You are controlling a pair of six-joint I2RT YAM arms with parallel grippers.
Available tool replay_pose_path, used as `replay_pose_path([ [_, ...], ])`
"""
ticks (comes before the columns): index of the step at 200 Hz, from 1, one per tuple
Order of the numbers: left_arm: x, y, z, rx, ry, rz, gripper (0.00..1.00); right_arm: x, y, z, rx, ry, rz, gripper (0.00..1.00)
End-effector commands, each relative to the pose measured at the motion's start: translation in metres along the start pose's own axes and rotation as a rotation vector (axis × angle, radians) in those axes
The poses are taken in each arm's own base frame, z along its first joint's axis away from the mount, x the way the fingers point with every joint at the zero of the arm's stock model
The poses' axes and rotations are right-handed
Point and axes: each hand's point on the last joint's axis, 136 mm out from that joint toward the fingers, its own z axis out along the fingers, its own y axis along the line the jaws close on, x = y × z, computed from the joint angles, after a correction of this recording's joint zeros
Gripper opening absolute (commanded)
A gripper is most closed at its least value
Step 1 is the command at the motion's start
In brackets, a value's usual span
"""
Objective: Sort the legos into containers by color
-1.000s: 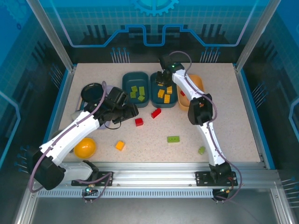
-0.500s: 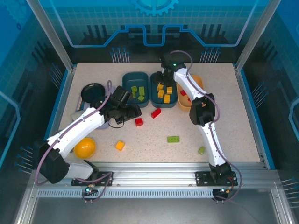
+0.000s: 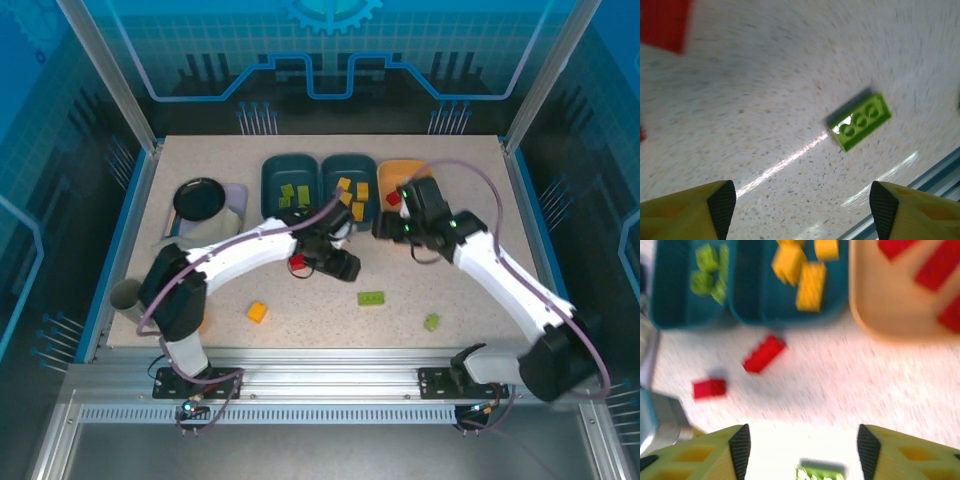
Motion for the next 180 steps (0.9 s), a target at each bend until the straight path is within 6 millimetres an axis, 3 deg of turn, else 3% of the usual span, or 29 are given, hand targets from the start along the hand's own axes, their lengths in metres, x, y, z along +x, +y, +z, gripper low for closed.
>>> replay_pose_path([
  [1,0.008,-0.006,0.019,-0.045,0.064,0.244,0.76,0.051,-0.025,-0.015,-0.012,0.086,0.076,0.67],
  [20,0.008,-0.012,0.041,-0.050,0.083,0.299,0.78,0.094,-0.048,-0.031,-0.005,0.186,0.143,0.71],
  [43,0.010,-0.022,0.061,-0.086,0.098,0.394,0.79,0.114,-0.061,-0.055,-0.006,0.169,0.177,0.74],
  [68,0.006,-0.033,0.073,-0.117,0.094,0.441,0.80,0.119,-0.069,-0.074,-0.010,0.121,0.228,0.76],
  [93,0.002,-0.037,0.084,-0.157,0.086,0.465,0.85,0.124,-0.072,-0.082,-0.009,0.113,0.256,0.76],
  [125,0.004,-0.042,0.101,-0.166,0.112,0.471,0.84,0.122,-0.072,-0.090,-0.008,0.096,0.262,0.76],
  [143,0.007,-0.041,0.108,-0.173,0.132,0.450,0.80,0.121,-0.072,-0.092,-0.008,0.093,0.261,0.76],
  [180,0.008,-0.036,0.113,-0.200,0.142,0.421,0.55,0.120,-0.072,-0.097,-0.006,0.087,0.251,0.76],
])
